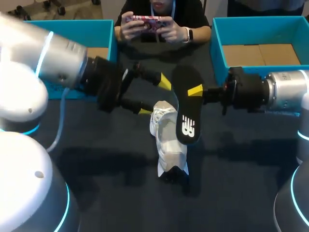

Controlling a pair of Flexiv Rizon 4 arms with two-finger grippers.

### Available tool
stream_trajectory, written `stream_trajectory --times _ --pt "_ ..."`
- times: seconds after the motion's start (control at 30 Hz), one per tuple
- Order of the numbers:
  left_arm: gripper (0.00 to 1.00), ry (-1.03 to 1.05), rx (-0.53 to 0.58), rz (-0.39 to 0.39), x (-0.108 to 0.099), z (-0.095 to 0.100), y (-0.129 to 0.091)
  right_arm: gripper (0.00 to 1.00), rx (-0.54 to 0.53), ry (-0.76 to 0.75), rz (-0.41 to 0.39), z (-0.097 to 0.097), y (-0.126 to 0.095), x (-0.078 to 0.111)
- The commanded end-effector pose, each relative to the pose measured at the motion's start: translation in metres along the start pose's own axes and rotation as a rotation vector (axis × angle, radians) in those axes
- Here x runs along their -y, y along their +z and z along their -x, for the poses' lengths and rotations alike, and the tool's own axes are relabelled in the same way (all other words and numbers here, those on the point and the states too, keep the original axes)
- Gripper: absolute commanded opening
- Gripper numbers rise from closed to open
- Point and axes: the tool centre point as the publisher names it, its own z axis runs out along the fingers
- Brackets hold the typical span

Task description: Take the shoe out of the shoebox, open the shoe tongue, remove and reinsert the insole, then place the shoe into the shoebox

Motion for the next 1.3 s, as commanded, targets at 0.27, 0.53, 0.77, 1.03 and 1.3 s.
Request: stream_trajectory --times 0.27,0.53,0.77,1.03,1.3 --pt "1.00 -0.060 -0.202 0.035 0.000 0.013 0.008 0.00 0.021 -0.015 -0.009 0.005 0.007 -0.004" --pt "1.00 -0.060 -0.202 0.035 0.000 0.013 0.008 0.00 0.028 -0.008 -0.023 0.006 0.009 -0.004" --pt "1.00 -0.041 -0.305 0.037 -0.002 0.019 0.010 0.00 0.058 -0.002 -0.050 0.010 0.013 -0.001" --pt "1.00 -0.018 -0.461 0.034 -0.007 0.027 0.011 0.00 0.090 0.015 -0.046 0.015 0.017 0.002" --pt "1.00 0.030 -0.616 0.030 -0.004 0.026 0.018 0.00 0.104 0.023 -0.047 0.018 0.020 0.001"
